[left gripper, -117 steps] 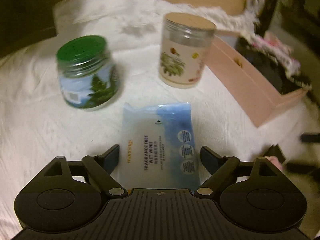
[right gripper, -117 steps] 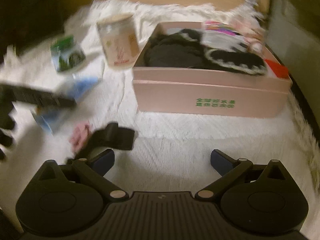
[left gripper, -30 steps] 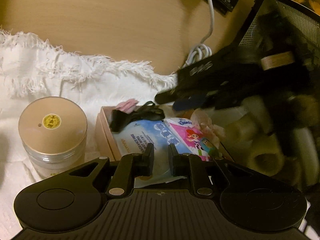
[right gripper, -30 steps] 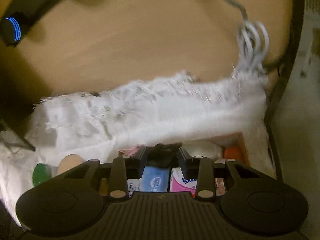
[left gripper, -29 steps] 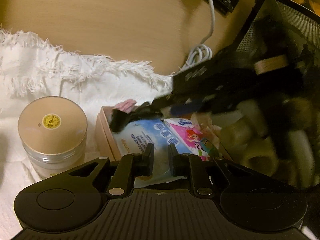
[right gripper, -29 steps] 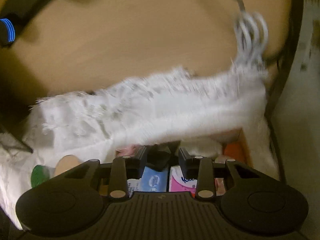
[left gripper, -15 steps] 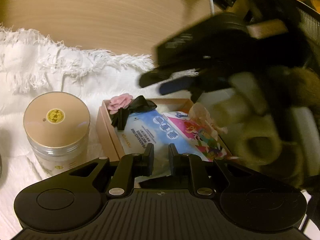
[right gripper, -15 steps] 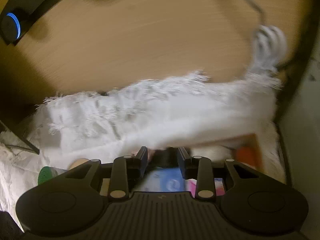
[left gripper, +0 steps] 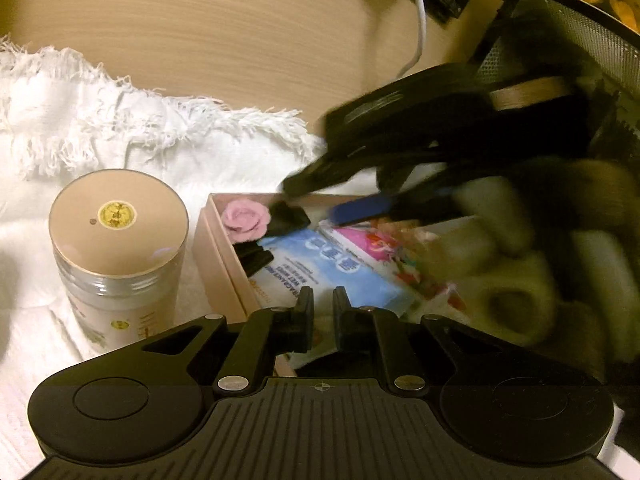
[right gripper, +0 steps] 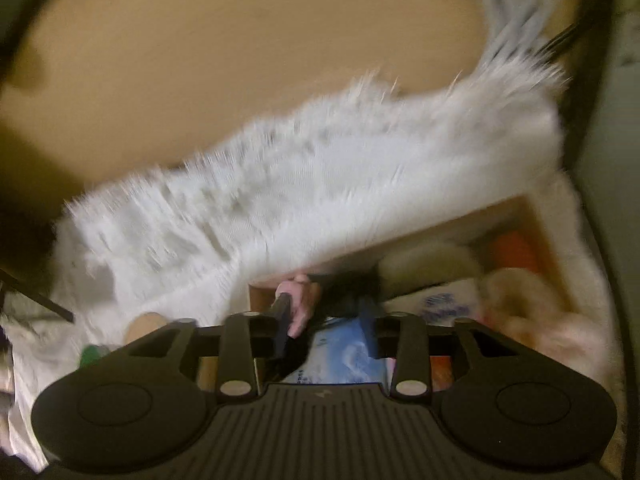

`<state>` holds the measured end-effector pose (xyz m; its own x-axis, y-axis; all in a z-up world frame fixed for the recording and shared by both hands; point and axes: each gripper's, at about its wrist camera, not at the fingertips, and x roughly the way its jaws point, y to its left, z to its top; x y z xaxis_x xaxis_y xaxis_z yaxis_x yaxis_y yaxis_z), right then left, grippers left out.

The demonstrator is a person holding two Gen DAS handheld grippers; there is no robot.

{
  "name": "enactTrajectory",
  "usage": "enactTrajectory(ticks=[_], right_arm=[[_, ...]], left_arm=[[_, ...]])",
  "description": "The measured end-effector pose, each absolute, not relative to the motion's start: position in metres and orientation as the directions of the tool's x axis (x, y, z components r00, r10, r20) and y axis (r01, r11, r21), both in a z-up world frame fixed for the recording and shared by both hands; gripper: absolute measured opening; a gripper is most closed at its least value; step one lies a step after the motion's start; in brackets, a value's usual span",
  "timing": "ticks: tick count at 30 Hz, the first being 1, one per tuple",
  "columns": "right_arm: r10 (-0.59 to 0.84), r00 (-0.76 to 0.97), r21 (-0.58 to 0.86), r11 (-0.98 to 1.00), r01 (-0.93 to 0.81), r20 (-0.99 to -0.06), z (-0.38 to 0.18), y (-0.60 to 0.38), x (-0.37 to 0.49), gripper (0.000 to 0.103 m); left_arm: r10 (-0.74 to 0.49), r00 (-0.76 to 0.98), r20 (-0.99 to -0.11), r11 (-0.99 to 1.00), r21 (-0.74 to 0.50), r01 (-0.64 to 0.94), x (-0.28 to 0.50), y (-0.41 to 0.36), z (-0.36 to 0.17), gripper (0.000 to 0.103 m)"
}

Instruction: Organize soft objects

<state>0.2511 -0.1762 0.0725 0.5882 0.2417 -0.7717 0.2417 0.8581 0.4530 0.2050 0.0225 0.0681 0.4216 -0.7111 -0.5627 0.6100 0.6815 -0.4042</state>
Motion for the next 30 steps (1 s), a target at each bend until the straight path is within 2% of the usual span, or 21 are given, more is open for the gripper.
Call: enactTrajectory(ticks=[1, 6, 8, 11, 15, 18, 21, 27, 30], right_arm=[[0.216, 0.620, 0.447, 0.861, 0.243, -0.754, 0.082, -0.177, 0.240, 0.061], [0.038, 0.731, 0.293, 0.929, 0.226, -0.681, 0.131, -0.168, 0.171, 0.072], [-0.059, 0.758, 0.211, 0.944, 0.254, -0.649, 0.141, -0.166, 0.137, 0.082], [-0.114, 0.775, 0.155, 0.952, 0.265, -0.622, 0.140, -0.171, 0.096, 0.085], [-0.038, 0.789, 0.155, 0.974, 0.168, -0.614, 0.114, -0.183, 0.047, 0.085], [0.035, 0.796, 0.137, 0.989, 0.061, -0.604, 0.088, -0.184, 0.022, 0.085], [0.109, 0.765, 0.139, 0.990, -0.025, -0.635, 0.055, -0.180, 0.010, 0.085], [0.232, 0.692, 0.185, 0.972, -0.144, -0.683, -0.001, -0.180, 0.009, 0.085], [0.239, 0.681, 0.180, 0.971, -0.158, -0.693, -0.019, -0.180, 0.020, 0.092]], left_arm=[[-0.708, 0.429, -0.561, 0.686, -0.402, 0.606, 0.204, 0.022, 0.068, 0.012], [-0.688, 0.434, -0.582, 0.704, -0.389, 0.593, 0.202, 0.014, 0.070, 0.012], [-0.685, 0.440, -0.581, 0.712, -0.402, 0.576, 0.199, 0.015, 0.072, 0.013], [-0.672, 0.507, -0.540, 0.731, -0.370, 0.573, 0.174, 0.023, 0.083, 0.021], [-0.612, 0.607, -0.507, 0.787, -0.320, 0.527, 0.125, 0.037, 0.092, 0.022], [-0.504, 0.679, -0.534, 0.864, -0.293, 0.410, 0.075, 0.041, 0.080, 0.022], [-0.399, 0.724, -0.563, 0.917, -0.259, 0.304, 0.028, 0.041, 0.057, 0.022], [-0.219, 0.725, -0.653, 0.976, -0.139, 0.170, -0.013, 0.018, 0.014, 0.022], [-0.165, 0.754, -0.636, 0.986, -0.104, 0.128, -0.020, 0.010, 0.006, 0.022]])
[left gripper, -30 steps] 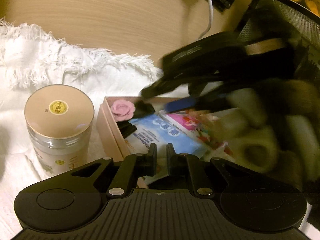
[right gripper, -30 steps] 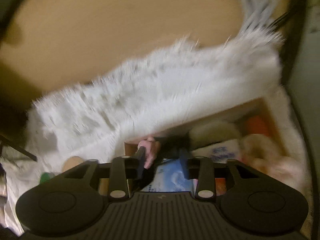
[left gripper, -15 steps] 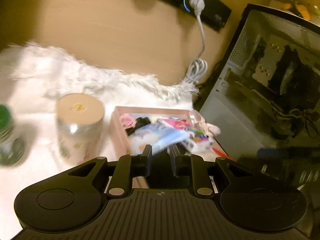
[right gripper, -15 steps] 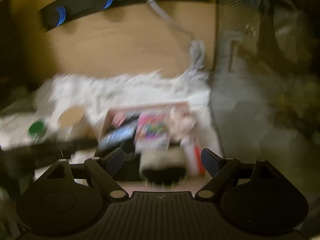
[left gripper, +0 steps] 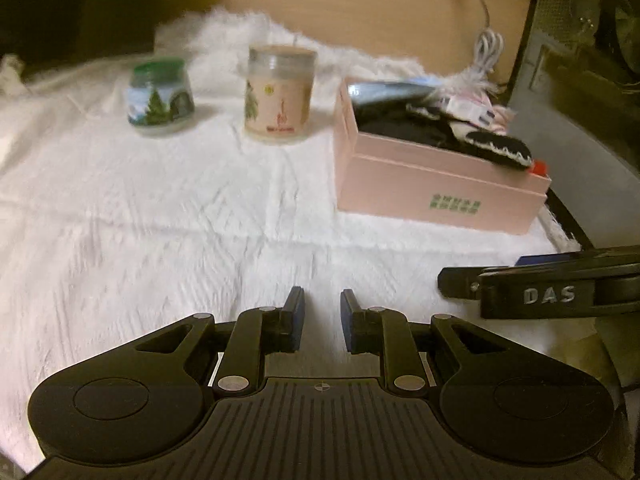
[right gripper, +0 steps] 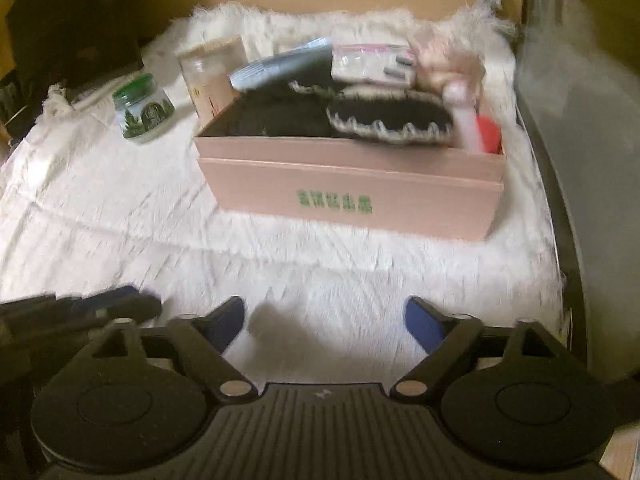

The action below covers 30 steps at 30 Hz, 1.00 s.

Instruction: Organize soft objects

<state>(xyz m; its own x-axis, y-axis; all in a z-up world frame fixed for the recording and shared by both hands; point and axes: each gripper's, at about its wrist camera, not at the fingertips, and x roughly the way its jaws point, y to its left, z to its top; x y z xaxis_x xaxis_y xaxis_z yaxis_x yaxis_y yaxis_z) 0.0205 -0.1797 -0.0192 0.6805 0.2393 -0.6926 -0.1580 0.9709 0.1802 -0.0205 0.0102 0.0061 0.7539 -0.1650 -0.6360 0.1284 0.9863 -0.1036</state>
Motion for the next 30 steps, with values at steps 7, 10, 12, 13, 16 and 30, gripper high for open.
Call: enactTrajectory(ticks=[7, 10, 12, 13, 16, 30], right_arm=[[0.136, 0.743, 0.031, 0.988, -0.154, -0.655, -0.034, -0.166, 0.019, 0.103], [0.161, 0.736, 0.044, 0.983, -0.176, -0.657, -0.034, -0.171, 0.023, 0.103], [0.181, 0.725, 0.043, 0.978, -0.205, -0.664, -0.033, -0.173, 0.028, 0.103], [0.188, 0.722, 0.042, 0.976, -0.215, -0.666, -0.032, -0.174, 0.029, 0.103], [0.217, 0.758, 0.036, 0.968, -0.248, -0.615, -0.037, -0.177, 0.029, 0.103], [0.252, 0.791, 0.042, 0.960, -0.277, -0.558, -0.046, -0.182, 0.025, 0.103]], left_arm=[[-0.122, 0.785, -0.607, 0.992, -0.103, 0.074, -0.014, -0.002, 0.003, 0.022], [-0.103, 0.791, -0.603, 0.994, -0.087, 0.063, -0.017, -0.006, 0.003, 0.022], [-0.085, 0.797, -0.598, 0.996, -0.040, 0.075, -0.019, -0.011, 0.002, 0.022], [-0.073, 0.800, -0.596, 0.997, -0.018, 0.077, -0.021, -0.014, 0.001, 0.022], [-0.050, 0.801, -0.597, 0.998, -0.004, 0.060, -0.022, -0.018, 0.002, 0.022], [-0.044, 0.801, -0.597, 0.999, -0.018, 0.042, -0.020, -0.015, 0.001, 0.022]])
